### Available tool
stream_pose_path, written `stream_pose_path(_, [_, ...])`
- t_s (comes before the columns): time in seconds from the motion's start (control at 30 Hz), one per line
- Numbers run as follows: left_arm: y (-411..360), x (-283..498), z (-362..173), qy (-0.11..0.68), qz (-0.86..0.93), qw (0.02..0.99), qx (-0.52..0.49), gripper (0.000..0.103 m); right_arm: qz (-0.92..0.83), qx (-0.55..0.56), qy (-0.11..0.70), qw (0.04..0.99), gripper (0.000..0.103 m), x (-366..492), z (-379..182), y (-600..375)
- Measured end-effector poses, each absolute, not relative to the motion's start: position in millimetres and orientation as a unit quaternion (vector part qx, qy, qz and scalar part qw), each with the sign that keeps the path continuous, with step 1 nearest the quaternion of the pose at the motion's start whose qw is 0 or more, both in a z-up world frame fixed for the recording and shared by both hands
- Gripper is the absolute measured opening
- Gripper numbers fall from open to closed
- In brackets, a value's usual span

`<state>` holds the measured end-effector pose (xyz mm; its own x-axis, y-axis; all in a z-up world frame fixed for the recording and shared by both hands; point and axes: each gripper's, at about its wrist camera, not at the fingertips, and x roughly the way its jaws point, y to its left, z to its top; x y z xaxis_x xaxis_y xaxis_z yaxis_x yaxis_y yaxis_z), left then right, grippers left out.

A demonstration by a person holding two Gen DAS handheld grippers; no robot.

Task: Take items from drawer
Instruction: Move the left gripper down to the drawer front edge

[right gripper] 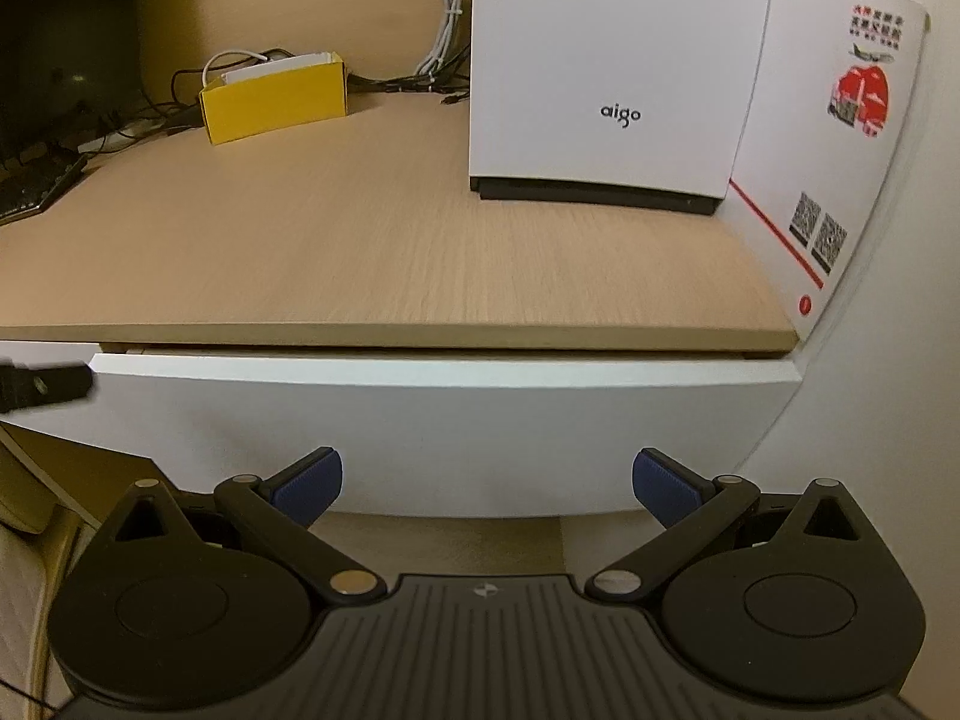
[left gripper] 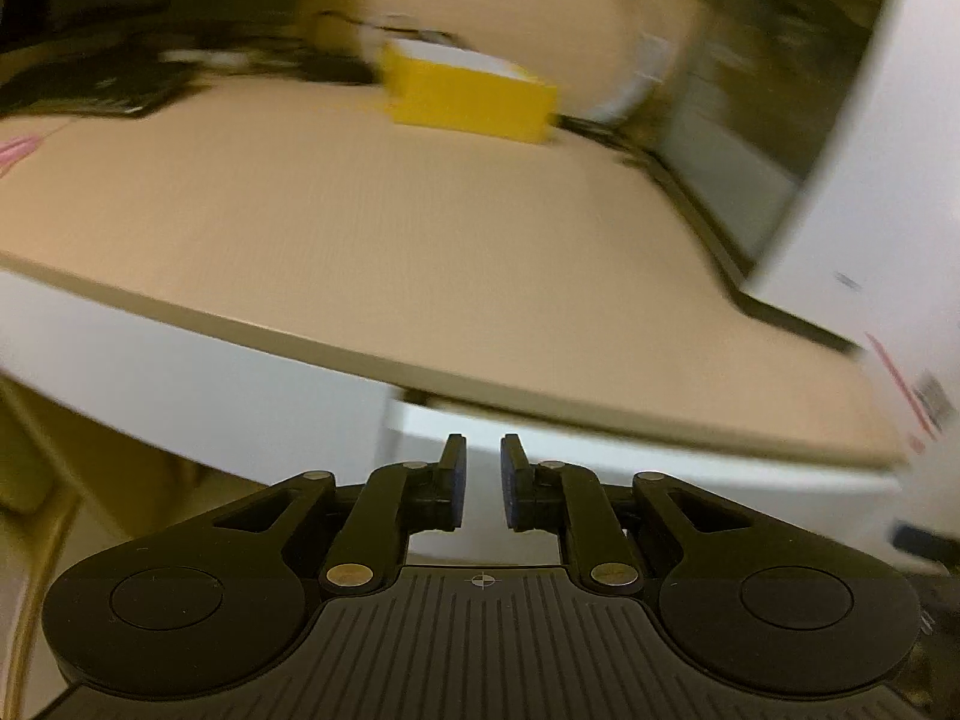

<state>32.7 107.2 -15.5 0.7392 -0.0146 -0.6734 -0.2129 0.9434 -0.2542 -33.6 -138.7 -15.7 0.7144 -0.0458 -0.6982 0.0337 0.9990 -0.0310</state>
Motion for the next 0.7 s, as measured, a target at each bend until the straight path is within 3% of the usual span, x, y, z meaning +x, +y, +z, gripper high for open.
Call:
stream_pose_path(0.27, [139.8,71.8,-24.4,0.382,0.094,0.901,-0.184,0.014,0.004,-0.022,0.369,0.929,0.103,-9.9,-21.4,-122.9])
stream_pose_path(0.7, [128.5,84.6,-29.5,0.408,0.068,0.894,-0.174,0.017,0.009,-0.016,0.354,0.935,0.103,35.1,-30.6,-92.5])
